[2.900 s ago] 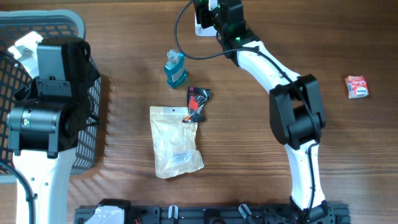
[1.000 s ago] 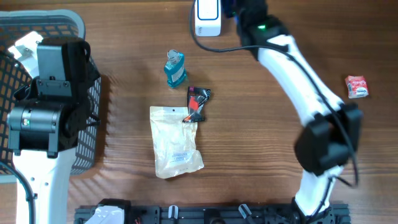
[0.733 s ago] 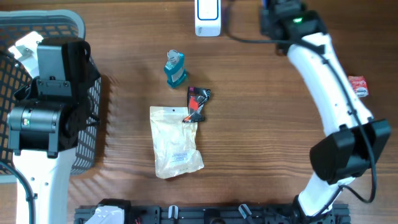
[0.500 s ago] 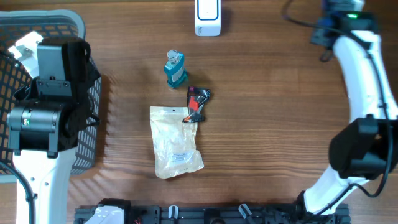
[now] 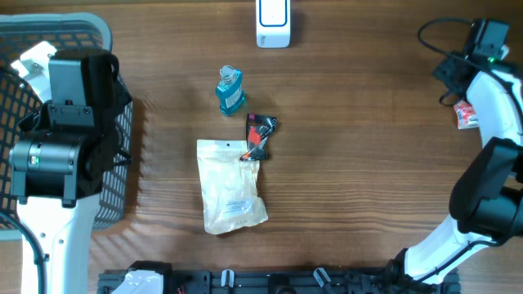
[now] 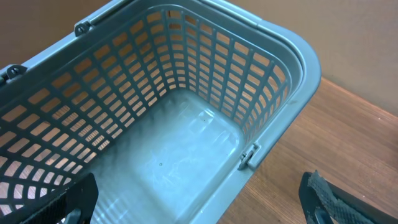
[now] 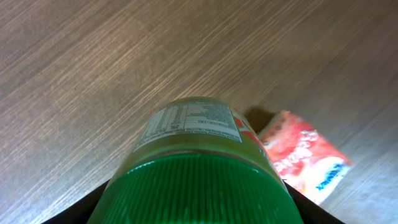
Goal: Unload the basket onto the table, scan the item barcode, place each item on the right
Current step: 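Carry the green jar right and set it beside the tissue pack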
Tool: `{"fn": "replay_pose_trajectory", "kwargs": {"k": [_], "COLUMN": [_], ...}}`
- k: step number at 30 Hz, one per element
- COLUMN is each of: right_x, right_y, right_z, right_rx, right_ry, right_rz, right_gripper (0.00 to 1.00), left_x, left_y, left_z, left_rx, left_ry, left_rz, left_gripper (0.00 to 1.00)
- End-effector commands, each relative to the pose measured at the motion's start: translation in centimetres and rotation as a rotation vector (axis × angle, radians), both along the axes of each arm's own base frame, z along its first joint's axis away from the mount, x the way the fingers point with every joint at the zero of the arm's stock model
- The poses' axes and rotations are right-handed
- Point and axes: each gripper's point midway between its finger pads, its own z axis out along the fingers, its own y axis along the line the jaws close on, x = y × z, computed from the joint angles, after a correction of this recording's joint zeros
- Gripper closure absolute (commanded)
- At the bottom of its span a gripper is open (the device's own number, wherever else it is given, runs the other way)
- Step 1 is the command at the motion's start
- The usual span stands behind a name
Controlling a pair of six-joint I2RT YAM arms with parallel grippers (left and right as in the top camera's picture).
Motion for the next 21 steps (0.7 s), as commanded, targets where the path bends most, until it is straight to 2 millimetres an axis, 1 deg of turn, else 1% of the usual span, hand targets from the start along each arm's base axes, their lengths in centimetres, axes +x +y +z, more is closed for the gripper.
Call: {"fn": "replay_pose_trajectory", "kwargs": {"k": [1, 3, 5, 6, 11, 13, 17, 18, 20, 21], "right_x": [-0.3, -0.1, 0.0, -0.1, -0.3, -0.7, -2.6, -2.8, -2.9, -2.9], "right_y": [0.6, 0.5, 0.5, 0.5, 0.6, 0.7, 1.2, 1.3, 1.3, 1.2], "right_z": [-1.8, -2.1, -2.4, -2.6, -4.0, -4.7, -6.4, -6.5, -6.6, -6.6], "right_rx": [0.053, 0.05, 0.051, 0.056, 0.097, 0.122, 0.181, 0.187, 0.189, 0.194], "right_ry": [-0.019, -0.032, -0.033, -0.032, -0.026, -0.015, 0.049, 0.053, 0.055, 0.049], "right_rz": [-0.06, -0.06, -0.061, -0.073, -0.138, -0.179, -0.28, -0.295, -0.3, -0.317], "right_gripper": [0.43, 0.41, 0.35, 0.34, 0.34, 0.35, 0.36, 0.36, 0.31, 0.27], "left_x": [-0.1, -0.1, -0.1, -0.1, -0.1, -0.1, -0.1, -0.1, -0.1, -0.1], "left_y": [0.3, 0.3, 0.3, 0.3, 0.3, 0.3, 0.3, 0.3, 0.3, 0.3], "left_z": [-0.1, -0.1, -0.1, -0.1, -0.1, -0.1, -0.1, -0.1, -0.1, -0.1], "left_rx": [-0.006, -0.006, -0.006, -0.006, -0.006, -0.006, -0.005, -0.006, -0.005, -0.006], "left_ry": [-0.004, -0.004, -0.004, -0.004, -0.004, -0.004, -0.003, -0.004, -0.003, -0.004], "left_rz": [0.017, 0.017, 0.017, 0.017, 0.017, 0.017, 0.017, 0.017, 0.017, 0.017], "left_gripper": [0.0, 0.0, 0.0, 0.0, 0.0, 0.0, 0.0, 0.0, 0.0, 0.0]}}
